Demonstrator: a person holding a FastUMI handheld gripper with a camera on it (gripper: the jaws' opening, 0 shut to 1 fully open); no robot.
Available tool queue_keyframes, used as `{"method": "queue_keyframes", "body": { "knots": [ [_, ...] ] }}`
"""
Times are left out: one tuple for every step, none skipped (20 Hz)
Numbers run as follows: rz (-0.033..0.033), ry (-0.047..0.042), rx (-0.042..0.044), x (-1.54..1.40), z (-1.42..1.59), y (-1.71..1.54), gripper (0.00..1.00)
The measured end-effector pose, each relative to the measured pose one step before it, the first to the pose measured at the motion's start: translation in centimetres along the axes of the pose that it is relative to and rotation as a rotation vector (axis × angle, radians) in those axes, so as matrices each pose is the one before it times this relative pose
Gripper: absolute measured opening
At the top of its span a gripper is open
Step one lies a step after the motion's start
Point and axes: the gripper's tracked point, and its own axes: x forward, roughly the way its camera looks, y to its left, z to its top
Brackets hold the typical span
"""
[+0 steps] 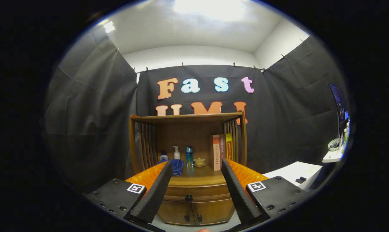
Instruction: Pull open the drawer, take out the items inside it, and place them on the countertop above the cabinet.
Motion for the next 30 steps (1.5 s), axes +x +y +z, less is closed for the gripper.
{"method": "queue_keyframes", "body": {
  "knots": [
    [0.00023, -0.00384, 0.00059, -0.073, 0.022, -0.015, 0.99],
    [-0.00227, -0.00120, -0.00102, 0.107, 0.004, 0.013, 1.00],
    [-0.00016, 0.00348, -0.00205, 0.035, -0.117, -0.025, 1.00],
    [0.00292, -0.00040, 0.00067, -0.042, 0.061, 0.127, 0.99],
    [0.00052, -0.00432, 0.00119, -0.037, 0.068, 0.032, 0.99],
    [-0.00143, 0.00016, -0.00217, 0.097, -0.043, -0.136, 0.99],
    [0.00071, 0.00325, -0.00191, -0.059, -0.185, -0.029, 0.99],
    [0.00280, -0.00276, 0.00154, -0.122, 0.003, 0.113, 0.99],
    [-0.00069, -0.00279, 0.00157, 0.061, 0.043, 0.032, 0.99],
    [-0.00193, 0.00186, -0.00246, 0.105, -0.037, 0.005, 0.99],
    [0.00213, 0.00388, -0.00157, 0.109, -0.011, 0.029, 0.99],
    [0.00362, -0.00180, 0.00154, -0.066, -0.069, 0.115, 1.00],
    [0.00084, -0.00428, 0.00164, -0.174, 0.083, -0.034, 1.00],
    [-0.00130, 0.00028, -0.00302, 0.148, -0.024, -0.014, 1.00],
    [0.00150, 0.00489, -0.00326, 0.083, -0.208, 0.096, 0.99],
    [0.00216, -0.00065, 0.00167, -0.090, -0.144, 0.069, 0.99],
    [0.00005, -0.00443, 0.00185, -0.103, 0.057, 0.075, 0.99],
    [-0.00065, 0.00128, -0.00187, -0.035, -0.080, -0.042, 0.99],
    [0.00175, 0.00412, -0.00199, 0.072, 0.003, 0.116, 1.00],
    [0.00157, -0.00221, 0.00219, -0.109, -0.042, 0.036, 1.00],
    [-0.00092, -0.00368, 0.00124, 0.127, -0.006, -0.013, 0.99],
    [-0.00222, 0.00350, -0.00256, 0.066, -0.160, -0.045, 0.99],
    [-0.00040, 0.00436, -0.00038, 0.046, -0.214, -0.047, 0.99],
    [0.00036, -0.00348, 0.00371, 0.028, -0.109, -0.020, 0.99],
    [0.00024, -0.00554, 0.00233, 0.121, -0.046, 0.038, 1.00],
    [0.00324, -0.00142, -0.00142, 0.173, -0.276, 0.142, 1.00],
    [0.00509, 0.00150, -0.00199, 0.280, -0.407, 0.223, 0.99],
    [0.00524, 0.00031, -0.00333, 0.629, -0.373, 0.375, 0.99],
    [0.00402, 0.00051, -0.00671, 0.549, -0.570, 0.279, 1.00],
    [-0.00182, 0.00657, -0.01036, 0.617, -0.645, 0.110, 1.00]
  ]
}}
